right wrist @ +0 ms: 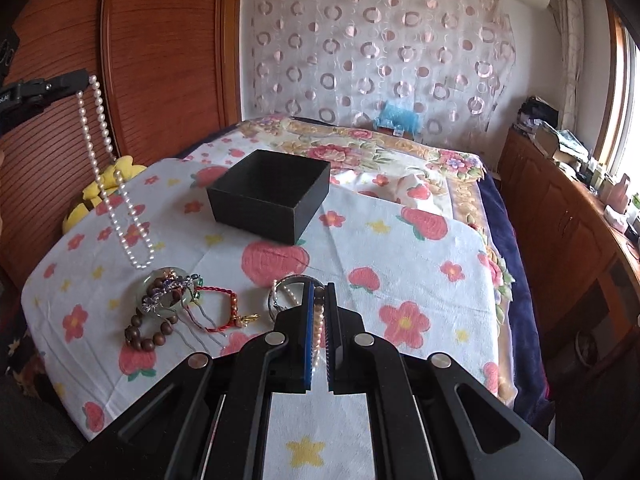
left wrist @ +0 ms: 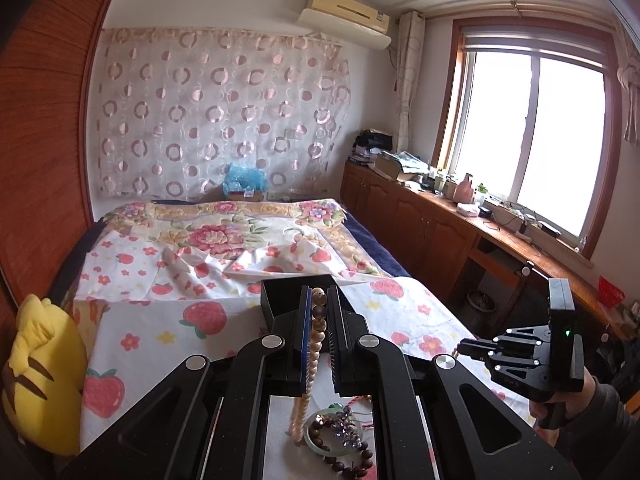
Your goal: Organize jewelry
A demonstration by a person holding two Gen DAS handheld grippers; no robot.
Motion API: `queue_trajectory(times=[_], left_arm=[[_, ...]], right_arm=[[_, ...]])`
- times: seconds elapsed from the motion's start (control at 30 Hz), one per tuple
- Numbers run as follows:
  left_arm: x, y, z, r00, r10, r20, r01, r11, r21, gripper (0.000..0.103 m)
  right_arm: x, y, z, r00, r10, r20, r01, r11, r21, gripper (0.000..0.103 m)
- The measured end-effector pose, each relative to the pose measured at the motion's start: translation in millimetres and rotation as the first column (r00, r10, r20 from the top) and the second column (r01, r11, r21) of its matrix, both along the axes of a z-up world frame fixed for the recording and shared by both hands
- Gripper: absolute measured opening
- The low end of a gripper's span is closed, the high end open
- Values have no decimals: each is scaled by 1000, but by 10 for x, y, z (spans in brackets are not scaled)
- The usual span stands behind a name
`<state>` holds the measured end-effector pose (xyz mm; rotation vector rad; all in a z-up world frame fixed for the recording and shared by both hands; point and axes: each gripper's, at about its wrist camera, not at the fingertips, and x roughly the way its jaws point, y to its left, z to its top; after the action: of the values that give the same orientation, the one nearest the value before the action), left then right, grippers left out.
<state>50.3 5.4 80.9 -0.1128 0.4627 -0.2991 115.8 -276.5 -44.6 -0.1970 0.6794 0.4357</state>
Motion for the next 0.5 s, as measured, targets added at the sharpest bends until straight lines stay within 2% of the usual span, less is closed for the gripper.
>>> queue_trajectory(times=[0.13,0.23,0.3,0.37,0.4,0.5], left_arm=[[-4,-20,1,1000,-3,4,3,1000,-1,7],[-18,-40,-7,1000,-9,8,9,1000,-2,7],[-25,-47,-5,1000,-10,8,10,1000,-2,7],[-23,-56,-21,1000,-10,5,10,1000,-1,7],[-24,-65,-22,1000,-10,3,10,1000,0,7],[-16,-61,-42,1000,-9,-4,9,1000,0,7]], right_arm=[[-9,1,106,1000,10,16,-10,1000,7,6],[15,65,16,1000,28,-14,-28,999,-21,6],[24,111,-82,999,34,-35,-34,999,-22,12],[14,183,-159,997,57,-48,-58,998,-12,32],[13,222,-192,997,65,-50,-65,998,-8,36],[15,398,-313,991,113,-77,-112,994,13,37]])
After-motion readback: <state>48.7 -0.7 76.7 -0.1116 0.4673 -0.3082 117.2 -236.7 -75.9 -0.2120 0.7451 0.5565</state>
